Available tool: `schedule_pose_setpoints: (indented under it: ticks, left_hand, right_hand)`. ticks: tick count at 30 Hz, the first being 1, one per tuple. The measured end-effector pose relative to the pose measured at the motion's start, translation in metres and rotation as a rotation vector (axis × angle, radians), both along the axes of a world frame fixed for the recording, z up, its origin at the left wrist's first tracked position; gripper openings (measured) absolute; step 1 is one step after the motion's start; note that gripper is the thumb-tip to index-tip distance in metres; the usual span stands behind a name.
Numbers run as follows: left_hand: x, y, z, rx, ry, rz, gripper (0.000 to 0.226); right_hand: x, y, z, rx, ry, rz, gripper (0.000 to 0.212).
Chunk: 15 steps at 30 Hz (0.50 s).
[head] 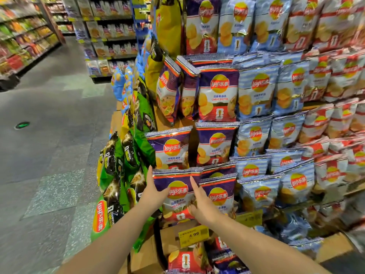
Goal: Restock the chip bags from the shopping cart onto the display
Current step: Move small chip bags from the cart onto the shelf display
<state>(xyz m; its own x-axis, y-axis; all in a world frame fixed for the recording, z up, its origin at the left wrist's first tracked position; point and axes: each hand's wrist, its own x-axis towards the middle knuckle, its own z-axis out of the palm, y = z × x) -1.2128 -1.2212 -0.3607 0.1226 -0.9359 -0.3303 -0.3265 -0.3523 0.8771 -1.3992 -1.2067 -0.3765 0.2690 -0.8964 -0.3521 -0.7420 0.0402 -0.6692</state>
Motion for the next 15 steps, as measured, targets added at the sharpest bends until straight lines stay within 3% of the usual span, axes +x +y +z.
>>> schedule_pose_setpoints:
  ticks: [6,10,13,15]
  left_hand:
    - [0.002,0.005,-0.003,0.016,-0.032,0.021,0.097]
    - [0.001,0.007,-0.005,0.025,-0.09,0.033,0.097]
    - [0.0,0.007,-0.007,0.034,-0.119,0.039,0.096]
    - [0.0,0.006,-0.008,0.042,-0.127,0.04,0.093]
  right_hand:
    - [0.007,-0.007,-0.015,0.009,0.05,-0.004,0.089]
    - [0.013,-0.01,-0.02,-0.035,0.071,-0.027,0.071]
    - [0.01,-0.008,-0.023,-0.118,0.246,0.054,0.082]
    - [0.006,-0.008,-0.022,-0.09,0.254,0.086,0.087]
